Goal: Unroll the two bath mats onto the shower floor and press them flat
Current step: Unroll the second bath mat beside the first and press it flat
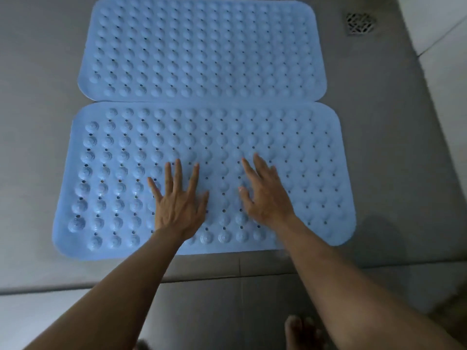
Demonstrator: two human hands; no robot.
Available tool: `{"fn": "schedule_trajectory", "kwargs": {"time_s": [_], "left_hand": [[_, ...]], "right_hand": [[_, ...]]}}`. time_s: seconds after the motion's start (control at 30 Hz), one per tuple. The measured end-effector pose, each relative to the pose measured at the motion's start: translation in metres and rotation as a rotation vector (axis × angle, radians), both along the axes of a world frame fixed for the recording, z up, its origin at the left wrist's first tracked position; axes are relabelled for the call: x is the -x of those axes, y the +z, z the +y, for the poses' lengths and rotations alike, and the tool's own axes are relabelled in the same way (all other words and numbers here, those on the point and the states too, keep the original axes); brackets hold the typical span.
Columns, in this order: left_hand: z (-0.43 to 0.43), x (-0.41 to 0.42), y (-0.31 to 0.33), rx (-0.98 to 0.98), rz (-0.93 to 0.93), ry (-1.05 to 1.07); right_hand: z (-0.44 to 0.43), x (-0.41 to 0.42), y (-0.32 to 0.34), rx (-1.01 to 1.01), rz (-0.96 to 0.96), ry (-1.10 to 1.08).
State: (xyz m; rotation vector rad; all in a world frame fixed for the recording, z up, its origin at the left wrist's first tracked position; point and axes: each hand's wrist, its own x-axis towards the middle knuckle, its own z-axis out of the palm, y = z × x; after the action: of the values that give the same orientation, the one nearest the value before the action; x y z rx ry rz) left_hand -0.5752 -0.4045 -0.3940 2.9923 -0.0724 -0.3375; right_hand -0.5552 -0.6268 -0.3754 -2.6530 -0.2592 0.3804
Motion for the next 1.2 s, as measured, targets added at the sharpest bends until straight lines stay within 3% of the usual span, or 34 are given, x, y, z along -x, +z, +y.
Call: {"fn": "schedule_trajectory", "kwargs": {"time_s": [0.13, 0.2, 0.9, 1.2], "left_hand": [[-0.062, -0.008, -0.002, 0.008, 0.001, -0.103], [-0.081, -0.012, -0.003, 0.015, 0.003, -0.116], [-0.103, -0.023, -0.006, -0.103, 0.114, -0.066], [-0.099, -0.029, 0.016, -0.057, 0.263, -0.082]], "right_hand": [[-0.063, 0.008, -0.01, 0.371, 0.047, -0.056], [-0.081, 0.011, -0.012, 0.424, 0.106, -0.116], [-0.093, 0.006, -0.017, 0.355, 0.138, -0.173], [-0.097, 0.001, -0.001, 0.32, 0.265, -0.131]]}}
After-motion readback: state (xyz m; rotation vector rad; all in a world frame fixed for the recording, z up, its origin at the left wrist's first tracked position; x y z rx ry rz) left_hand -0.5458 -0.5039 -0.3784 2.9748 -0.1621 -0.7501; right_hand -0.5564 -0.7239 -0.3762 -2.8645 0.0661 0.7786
